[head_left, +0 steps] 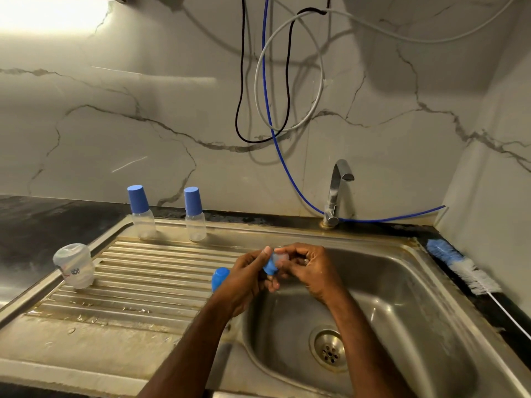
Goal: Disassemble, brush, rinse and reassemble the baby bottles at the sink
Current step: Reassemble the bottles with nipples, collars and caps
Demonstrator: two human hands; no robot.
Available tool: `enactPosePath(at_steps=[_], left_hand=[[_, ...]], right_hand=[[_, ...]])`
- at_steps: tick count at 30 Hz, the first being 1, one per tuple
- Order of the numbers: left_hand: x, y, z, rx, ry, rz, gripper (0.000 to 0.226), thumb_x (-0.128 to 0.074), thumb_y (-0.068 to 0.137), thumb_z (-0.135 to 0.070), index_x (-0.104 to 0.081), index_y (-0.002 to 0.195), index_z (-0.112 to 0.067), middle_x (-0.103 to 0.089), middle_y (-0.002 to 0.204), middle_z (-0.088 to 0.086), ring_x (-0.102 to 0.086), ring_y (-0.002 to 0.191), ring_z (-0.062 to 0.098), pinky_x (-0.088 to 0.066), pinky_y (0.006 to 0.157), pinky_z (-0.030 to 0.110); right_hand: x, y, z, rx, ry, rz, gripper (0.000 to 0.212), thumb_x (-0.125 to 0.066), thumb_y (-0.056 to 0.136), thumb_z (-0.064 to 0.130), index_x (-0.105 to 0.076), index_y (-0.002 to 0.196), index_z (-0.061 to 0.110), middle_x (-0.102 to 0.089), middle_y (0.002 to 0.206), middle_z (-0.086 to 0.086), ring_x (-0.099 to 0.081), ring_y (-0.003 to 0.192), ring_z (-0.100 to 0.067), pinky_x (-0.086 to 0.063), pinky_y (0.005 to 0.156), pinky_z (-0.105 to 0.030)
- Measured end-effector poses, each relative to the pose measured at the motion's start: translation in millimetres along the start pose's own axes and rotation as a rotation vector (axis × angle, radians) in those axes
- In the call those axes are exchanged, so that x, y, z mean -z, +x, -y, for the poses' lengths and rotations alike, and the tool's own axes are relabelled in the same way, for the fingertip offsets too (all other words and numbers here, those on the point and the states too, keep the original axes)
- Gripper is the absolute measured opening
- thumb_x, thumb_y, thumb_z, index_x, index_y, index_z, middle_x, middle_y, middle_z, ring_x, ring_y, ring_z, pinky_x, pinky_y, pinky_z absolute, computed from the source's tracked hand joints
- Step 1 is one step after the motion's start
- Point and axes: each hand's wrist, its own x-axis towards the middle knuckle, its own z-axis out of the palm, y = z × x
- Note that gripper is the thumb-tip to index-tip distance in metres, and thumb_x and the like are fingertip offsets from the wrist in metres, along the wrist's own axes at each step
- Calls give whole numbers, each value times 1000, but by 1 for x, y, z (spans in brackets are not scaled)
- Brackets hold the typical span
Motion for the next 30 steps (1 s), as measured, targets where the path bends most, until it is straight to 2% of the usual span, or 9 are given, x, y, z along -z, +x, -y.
enactPosePath(at_steps=[3, 5, 10, 13, 16, 19, 22, 26, 30], left_hand=[[7, 5, 4, 42, 30, -49, 68, -59, 89, -52, -51, 131, 1, -68, 83, 17, -65, 63, 23, -57, 53, 26], [9, 6, 6, 49, 56, -57, 73, -59, 87, -56, -49, 132, 1, -68, 84, 18, -65, 63, 25, -55, 51, 26], [4, -1, 0, -61, 106, 6, 40, -54, 95, -34, -60, 126, -10, -73, 102, 13, -69, 78, 22, -56, 56, 24], [7, -3, -2, -74, 99, 58, 39, -54, 99, -29, -60, 131, -7, -70, 108, 17, -67, 80, 21, -58, 64, 25], [6, -5, -2, -38, 65, 72, 39, -52, 98, -30, -62, 127, -7, -71, 104, 16, -65, 76, 20, -59, 66, 26], [4, -3, -1, 15, 35, 27, 44, -54, 95, -35, -59, 127, -6, -71, 99, 15, -65, 73, 20, -59, 63, 26], [6, -1, 1, 77, -19, -15, 57, -52, 93, -47, -55, 127, -2, -67, 88, 19, -64, 64, 20, -57, 55, 25], [5, -3, -3, 88, -36, 31, 56, -45, 93, -53, -59, 116, -4, -62, 75, 14, -61, 55, 17, -54, 49, 22], [4, -3, -1, 73, 9, 29, 55, -42, 96, -56, -61, 114, -8, -59, 74, 12, -56, 54, 16, -49, 45, 20]], right_hand=[[-2, 2, -1, 58, -143, 42, 35, -82, 77, 4, -75, 109, 16, -71, 108, 2, -67, 102, -11, -56, 89, -25], [-2, 2, -1, 59, -173, 50, 34, -82, 77, 5, -76, 109, 16, -70, 108, 6, -67, 103, -9, -55, 90, -23], [1, 2, -4, 33, -168, -49, 24, -82, 79, 8, -77, 100, 20, -75, 99, 3, -71, 93, -11, -60, 82, -28], [1, 2, -4, 1, -139, -60, 18, -79, 82, 7, -77, 97, 18, -76, 93, 0, -73, 85, -15, -61, 76, -30], [3, 2, -3, -5, -103, -44, 14, -76, 85, 7, -76, 99, 7, -76, 87, -4, -73, 75, -17, -60, 70, -27], [4, 1, -3, -31, -22, -29, 13, -74, 86, 7, -75, 99, 9, -76, 85, -5, -73, 73, -17, -60, 70, -27], [5, -1, -5, -32, 12, 28, 25, -79, 83, 8, -74, 107, 13, -76, 97, -5, -74, 89, -19, -61, 78, -30], [2, 1, -9, 7, -95, 84, 47, -83, 79, 9, -70, 122, 21, -71, 115, 2, -68, 108, -13, -57, 92, -28], [-4, 1, -8, 47, -113, 47, 31, -79, 83, 10, -74, 114, 14, -68, 106, 3, -67, 101, -10, -56, 83, -23]])
